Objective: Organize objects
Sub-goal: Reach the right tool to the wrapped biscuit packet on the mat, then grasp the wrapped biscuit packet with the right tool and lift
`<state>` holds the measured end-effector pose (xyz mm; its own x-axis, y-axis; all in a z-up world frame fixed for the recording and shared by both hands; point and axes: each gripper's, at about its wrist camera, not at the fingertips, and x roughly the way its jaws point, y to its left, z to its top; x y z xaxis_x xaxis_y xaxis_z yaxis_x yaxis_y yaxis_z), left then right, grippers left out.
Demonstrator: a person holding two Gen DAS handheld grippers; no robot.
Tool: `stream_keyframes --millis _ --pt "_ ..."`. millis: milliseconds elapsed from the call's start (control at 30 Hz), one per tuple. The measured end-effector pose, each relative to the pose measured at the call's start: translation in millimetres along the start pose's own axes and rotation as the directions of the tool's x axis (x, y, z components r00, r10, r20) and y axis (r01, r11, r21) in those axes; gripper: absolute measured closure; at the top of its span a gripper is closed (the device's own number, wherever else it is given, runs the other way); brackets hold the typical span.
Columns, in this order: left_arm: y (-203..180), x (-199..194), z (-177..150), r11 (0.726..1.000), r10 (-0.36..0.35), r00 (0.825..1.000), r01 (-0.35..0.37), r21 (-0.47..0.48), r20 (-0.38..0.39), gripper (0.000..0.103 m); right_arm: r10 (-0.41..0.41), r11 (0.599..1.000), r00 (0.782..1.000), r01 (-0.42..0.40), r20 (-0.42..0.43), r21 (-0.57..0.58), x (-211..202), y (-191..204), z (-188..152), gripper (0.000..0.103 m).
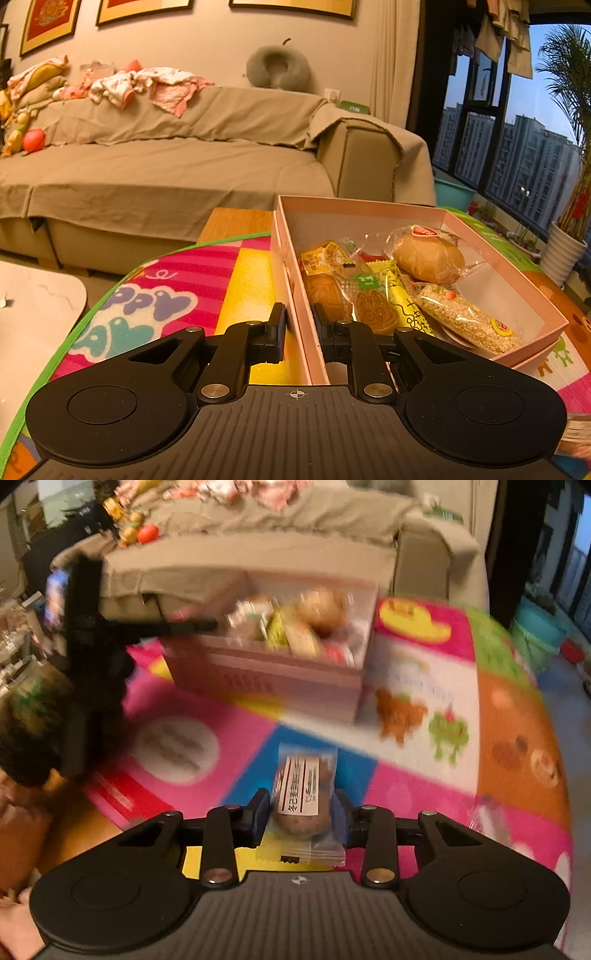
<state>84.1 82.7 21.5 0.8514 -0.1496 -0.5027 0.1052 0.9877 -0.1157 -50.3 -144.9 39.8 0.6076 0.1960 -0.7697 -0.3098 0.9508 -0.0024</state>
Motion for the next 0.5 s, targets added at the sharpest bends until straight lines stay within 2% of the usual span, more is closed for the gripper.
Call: stream_keyframes --millis 33,67,167,300,333,400,467,500 --pt "0 0 0 1.0 0.0 1.0 0.0 0.0 0.0 0.086 0.001 1.0 1.0 -0.001 0.03 -0.004 -10 3 6 0.074" --pt "0 0 0 1.0 0.0 1.0 0.0 0.0 0.0 0.086 0.004 1.0 0.998 -0.004 0.068 -0.007 -22 5 13 0.096" --pt "0 0 0 1.0 -0.001 1.0 0.001 0.0 0.0 0.086 0.02 1.0 0.985 -0.021 0.172 0.001 -54 7 42 0.098" --pt "1 2 -1 1.0 -0.005 1.0 0.005 -0.004 -0.002 0.085 0.002 0.999 0.969 0.008 0.245 -0.042 -74 12 70 0.097" --pt "1 2 0 1.0 -0.004 1.0 0.004 -0.003 -0.002 0.085 -0.002 0.998 0.971 0.015 0.239 -0.053 -74 13 72 0.095" --pt "1 2 0 1.0 -0.005 1.0 0.005 -0.003 -0.003 0.085 0.015 0.998 0.985 -0.004 0.174 -0.063 -64 15 68 0.085" --pt "1 3 -1 1.0 -0.004 1.0 0.004 -0.001 -0.004 0.085 0.035 0.997 0.996 -0.029 0.087 -0.068 -47 18 53 0.055" --pt "1 3 -1 1.0 -0.003 1.0 0.003 0.0 -0.004 0.085 0.034 0.997 0.998 -0.03 0.047 -0.07 -38 19 43 0.052"
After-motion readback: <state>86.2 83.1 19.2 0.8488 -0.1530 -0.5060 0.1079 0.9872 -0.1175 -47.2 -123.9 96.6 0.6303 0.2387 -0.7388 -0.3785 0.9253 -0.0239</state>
